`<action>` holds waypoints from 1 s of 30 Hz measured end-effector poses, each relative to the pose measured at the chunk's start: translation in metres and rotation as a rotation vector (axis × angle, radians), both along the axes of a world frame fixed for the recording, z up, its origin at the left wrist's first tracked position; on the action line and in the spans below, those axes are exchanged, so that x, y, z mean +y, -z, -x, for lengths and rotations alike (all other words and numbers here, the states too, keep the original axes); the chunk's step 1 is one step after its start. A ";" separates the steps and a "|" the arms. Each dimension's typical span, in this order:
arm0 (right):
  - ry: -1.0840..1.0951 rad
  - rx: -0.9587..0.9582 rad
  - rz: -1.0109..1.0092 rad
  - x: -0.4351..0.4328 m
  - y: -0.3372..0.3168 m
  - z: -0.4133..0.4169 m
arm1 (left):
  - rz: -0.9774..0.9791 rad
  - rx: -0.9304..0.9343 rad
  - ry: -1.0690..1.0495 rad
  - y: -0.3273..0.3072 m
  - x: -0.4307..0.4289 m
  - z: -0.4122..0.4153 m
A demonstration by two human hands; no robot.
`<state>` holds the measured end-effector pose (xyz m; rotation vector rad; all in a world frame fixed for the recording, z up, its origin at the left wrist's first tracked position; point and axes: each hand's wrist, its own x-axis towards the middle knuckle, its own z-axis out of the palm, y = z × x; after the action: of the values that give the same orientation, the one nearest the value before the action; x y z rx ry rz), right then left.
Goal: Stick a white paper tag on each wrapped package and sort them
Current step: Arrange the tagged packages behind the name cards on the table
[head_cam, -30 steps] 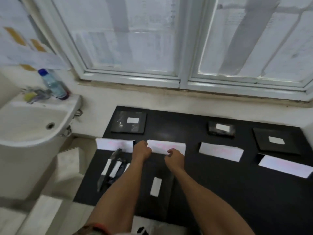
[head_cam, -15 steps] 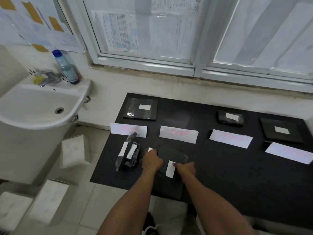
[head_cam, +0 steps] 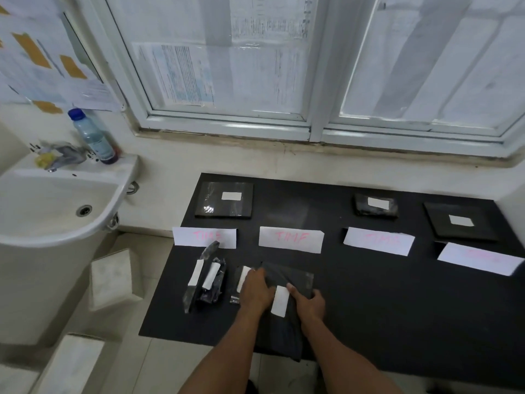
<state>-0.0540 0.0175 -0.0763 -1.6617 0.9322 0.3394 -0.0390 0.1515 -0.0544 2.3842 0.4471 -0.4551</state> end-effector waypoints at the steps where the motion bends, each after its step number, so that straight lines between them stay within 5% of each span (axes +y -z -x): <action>1: 0.003 -0.026 -0.028 -0.003 -0.004 0.000 | 0.023 -0.025 -0.011 -0.002 0.000 -0.002; 4: -0.001 -0.075 -0.153 -0.014 -0.020 -0.004 | 0.107 -0.039 -0.037 -0.009 0.003 -0.009; 9: -0.124 -0.167 -0.191 -0.029 -0.073 -0.029 | 0.644 -0.043 -0.290 -0.034 0.006 -0.022; 17: -0.557 -0.298 0.244 -0.022 -0.121 -0.073 | 0.897 -0.311 -0.715 -0.069 0.003 -0.063; 22: -0.585 -0.295 0.372 -0.020 -0.125 -0.106 | 0.916 -0.380 -0.961 -0.076 -0.003 -0.098; 27: -0.129 -0.117 -0.055 -0.010 -0.102 -0.160 | 1.022 -0.390 -1.182 -0.074 -0.019 -0.146; 30: -0.055 -0.120 -0.199 -0.010 -0.091 -0.205 | 1.082 -0.279 -1.153 -0.064 -0.021 -0.185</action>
<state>0.1511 0.0073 0.0149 -1.5091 0.7402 0.3535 0.1458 0.1304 0.0099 0.8776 1.0016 0.1740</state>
